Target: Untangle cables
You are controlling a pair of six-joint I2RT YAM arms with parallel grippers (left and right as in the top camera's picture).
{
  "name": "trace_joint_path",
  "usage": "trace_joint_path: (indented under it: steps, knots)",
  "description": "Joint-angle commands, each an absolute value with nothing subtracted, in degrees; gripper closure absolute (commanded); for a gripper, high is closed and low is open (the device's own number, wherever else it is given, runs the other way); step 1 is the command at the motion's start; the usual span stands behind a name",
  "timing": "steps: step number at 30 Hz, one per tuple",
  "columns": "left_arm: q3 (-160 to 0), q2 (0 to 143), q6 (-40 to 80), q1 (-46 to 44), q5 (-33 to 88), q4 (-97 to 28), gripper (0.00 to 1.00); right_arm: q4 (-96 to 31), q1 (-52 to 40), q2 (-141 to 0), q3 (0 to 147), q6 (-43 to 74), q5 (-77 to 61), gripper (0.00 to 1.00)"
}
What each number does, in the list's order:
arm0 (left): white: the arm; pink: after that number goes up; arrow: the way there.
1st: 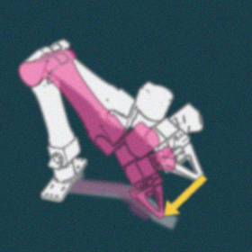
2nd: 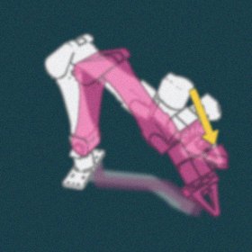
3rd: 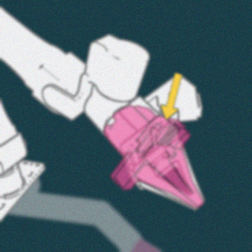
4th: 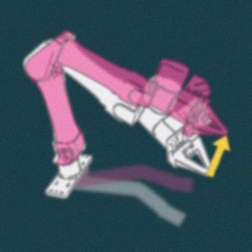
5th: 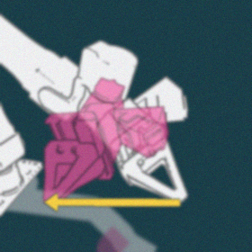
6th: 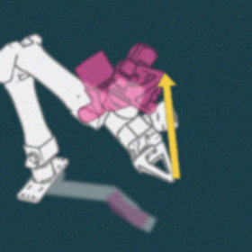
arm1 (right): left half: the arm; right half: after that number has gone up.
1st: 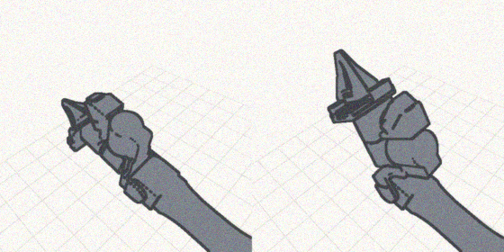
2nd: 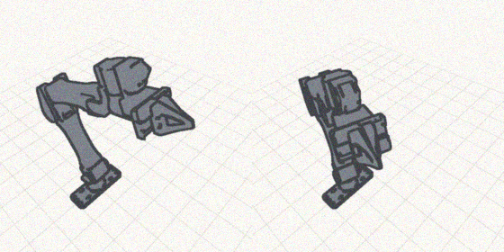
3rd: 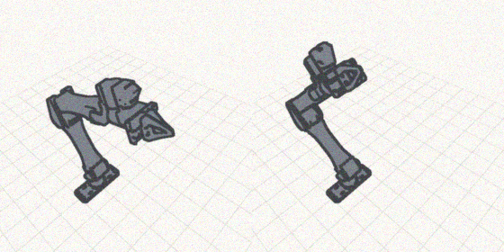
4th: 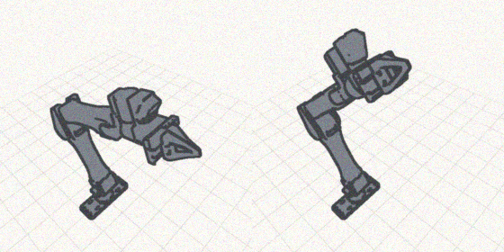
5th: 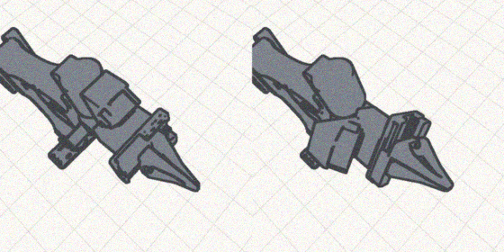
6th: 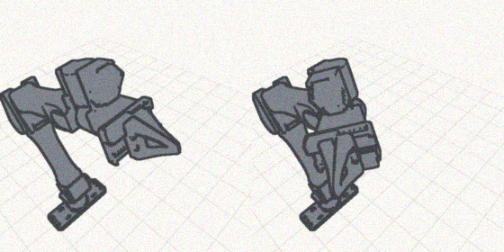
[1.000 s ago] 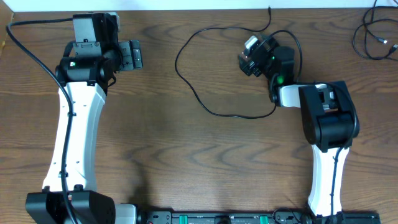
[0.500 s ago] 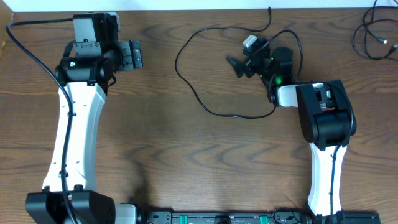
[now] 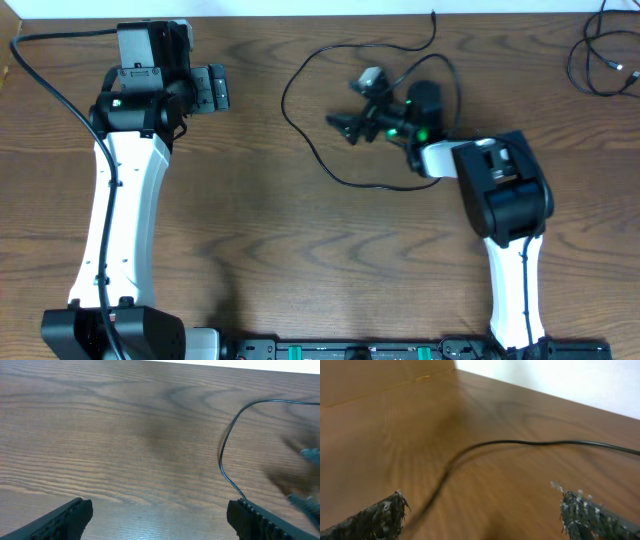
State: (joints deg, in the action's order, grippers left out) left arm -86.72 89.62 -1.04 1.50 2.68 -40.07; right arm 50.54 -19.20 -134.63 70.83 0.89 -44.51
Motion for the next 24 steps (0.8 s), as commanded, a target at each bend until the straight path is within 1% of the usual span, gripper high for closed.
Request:
trace_joint_path:
  steps: [1,6,10,11,13,15,17,19,22,24]
  knots:
    - [-86.9,89.6,-0.1,1.7,2.3,-40.1,0.08,50.4,-22.5,-135.2,71.4,1.6,-43.6,0.03]
    - [-86.9,89.6,-0.1,1.7,2.3,-40.1,0.08,47.2,-25.3,-135.2,71.4,1.6,-43.6,0.11]
    - [-86.9,89.6,-0.1,1.7,2.3,-40.1,0.08,40.9,-27.1,-135.2,71.4,1.5,-43.6,0.19]
    - [-86.9,89.6,-0.1,1.7,2.3,-40.1,0.08,38.9,-27.4,-135.2,71.4,0.6,-43.6,0.22]
    - [-86.9,89.6,-0.1,1.7,2.3,-40.1,0.08,35.2,-27.8,-135.2,71.4,-2.3,-43.5,0.32]
    - [-86.9,89.6,-0.1,1.7,2.3,-40.1,0.08,31.7,-28.1,-135.2,71.4,-4.3,-42.3,0.47]
    - [-86.9,89.6,-0.1,1.7,2.3,-40.1,0.08,28.5,-28.5,-135.2,71.4,-5.0,-39.4,0.53]
    - [-86.9,89.6,-0.1,1.7,2.3,-40.1,0.08,25.4,-28.9,-135.2,71.4,-6.0,-35.6,0.61]
    - [-86.9,89.6,-0.1,1.7,2.3,-40.1,0.08,21.3,-29.7,-135.2,71.4,-9.1,-30.4,0.65]
    - [-86.9,89.6,-0.1,1.7,2.3,-40.1,0.08,18.9,-30.4,-135.2,71.4,-11.4,-26.7,0.71]
